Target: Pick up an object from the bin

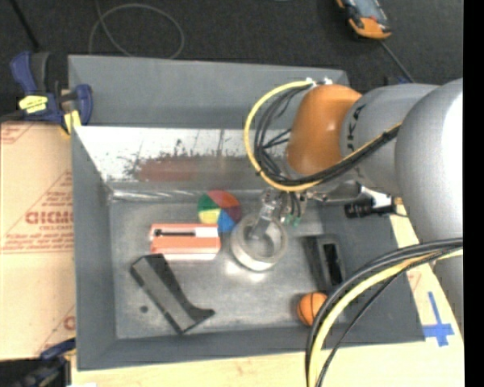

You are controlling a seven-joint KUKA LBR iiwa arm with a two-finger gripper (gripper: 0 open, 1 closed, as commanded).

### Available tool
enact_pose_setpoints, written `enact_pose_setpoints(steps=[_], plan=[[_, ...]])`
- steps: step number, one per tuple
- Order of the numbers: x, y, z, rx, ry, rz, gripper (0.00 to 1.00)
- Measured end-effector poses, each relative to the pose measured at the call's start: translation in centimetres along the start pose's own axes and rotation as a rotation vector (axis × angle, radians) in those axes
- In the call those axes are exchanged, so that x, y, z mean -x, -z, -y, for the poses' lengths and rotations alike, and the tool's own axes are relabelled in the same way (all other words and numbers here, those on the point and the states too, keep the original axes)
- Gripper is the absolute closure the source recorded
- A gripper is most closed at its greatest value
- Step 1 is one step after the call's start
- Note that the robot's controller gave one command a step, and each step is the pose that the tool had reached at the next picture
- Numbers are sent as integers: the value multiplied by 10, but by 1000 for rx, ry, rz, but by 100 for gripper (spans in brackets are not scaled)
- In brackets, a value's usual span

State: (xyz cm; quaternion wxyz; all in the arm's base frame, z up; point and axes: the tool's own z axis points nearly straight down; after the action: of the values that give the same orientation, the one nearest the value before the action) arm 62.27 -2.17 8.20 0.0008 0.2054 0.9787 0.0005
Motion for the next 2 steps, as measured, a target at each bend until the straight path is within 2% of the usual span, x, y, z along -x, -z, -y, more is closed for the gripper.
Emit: enact_pose_setpoints(steps=[2], plan=[[1,37,0,0,2,0,100]])
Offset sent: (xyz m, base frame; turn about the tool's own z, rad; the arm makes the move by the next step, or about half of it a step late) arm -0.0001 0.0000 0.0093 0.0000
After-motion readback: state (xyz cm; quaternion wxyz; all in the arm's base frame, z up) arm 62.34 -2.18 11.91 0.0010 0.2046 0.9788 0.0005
